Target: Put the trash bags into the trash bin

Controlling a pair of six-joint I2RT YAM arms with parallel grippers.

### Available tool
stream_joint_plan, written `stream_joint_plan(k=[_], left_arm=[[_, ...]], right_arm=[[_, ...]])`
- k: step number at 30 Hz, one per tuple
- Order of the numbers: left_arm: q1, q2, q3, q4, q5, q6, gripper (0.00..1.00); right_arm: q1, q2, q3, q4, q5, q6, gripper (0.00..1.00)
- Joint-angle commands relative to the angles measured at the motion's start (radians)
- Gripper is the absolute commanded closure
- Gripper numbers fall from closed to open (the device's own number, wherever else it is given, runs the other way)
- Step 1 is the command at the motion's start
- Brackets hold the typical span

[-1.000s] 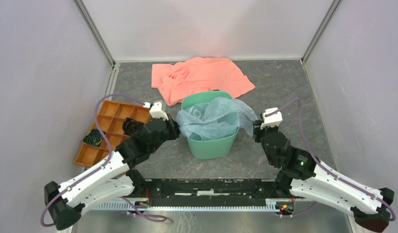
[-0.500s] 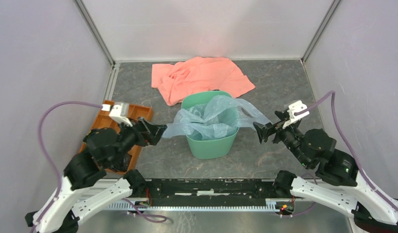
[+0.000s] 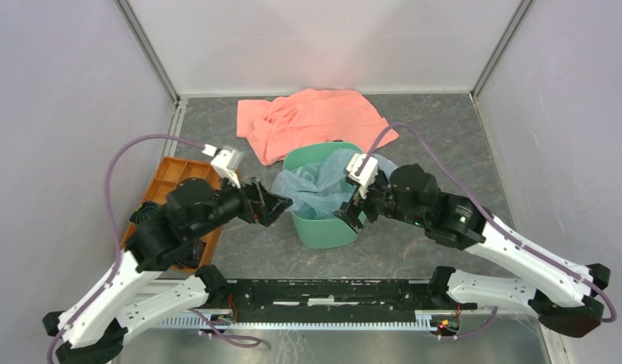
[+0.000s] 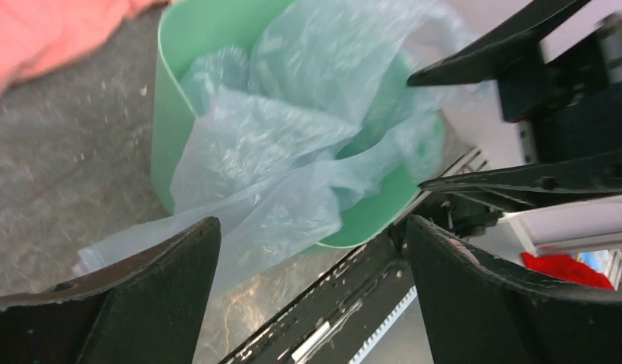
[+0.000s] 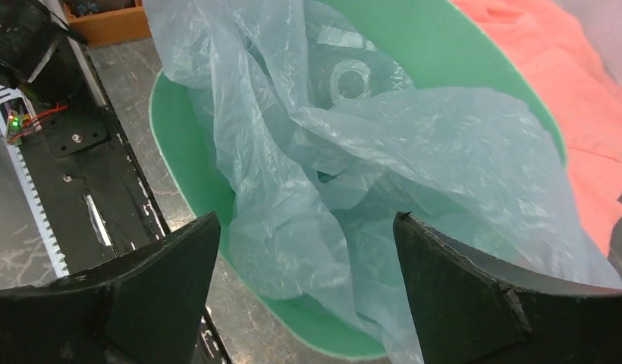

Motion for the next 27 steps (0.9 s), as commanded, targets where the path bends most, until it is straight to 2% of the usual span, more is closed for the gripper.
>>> stream_joint_plan(k=[1, 3, 6, 12, 17, 21, 27], left_arm=[[0.004, -0.033, -0.082, 0.085, 0.004, -0.090, 0.00], [0.004, -0.064, -0.099, 0.092, -0.007, -0.106, 0.00], [0.003, -0.100, -0.111, 0.083, -0.029, -0.117, 0.00], [0.004, -0.140, -0.127, 0.044, -0.086, -0.145, 0.00], [0.003, -0.156, -0.141, 0.028, -0.112, -0.141, 0.00], [0.004, -0.145, -0.141, 0.026, -0.123, -0.145, 0.05], [0.003, -0.159, -0.172, 0.065, -0.060, -0.128, 0.00]], right_arm=[[-0.001, 0.055, 0.079, 0.007, 0.002, 0.014, 0.10], [0.001, 0.063, 0.070, 0.030, -0.015, 0.020, 0.18], [0.001, 0.082, 0.071, 0.049, -0.054, 0.033, 0.38], [0.000, 0.093, 0.100, 0.048, -0.105, 0.039, 0.99], [0.000, 0.018, 0.058, 0.083, -0.291, 0.075, 1.00], [0.001, -0.041, -0.069, 0.103, -0.438, 0.117, 1.00], [0.000, -0.147, -0.280, 0.228, -0.471, 0.202, 1.00]])
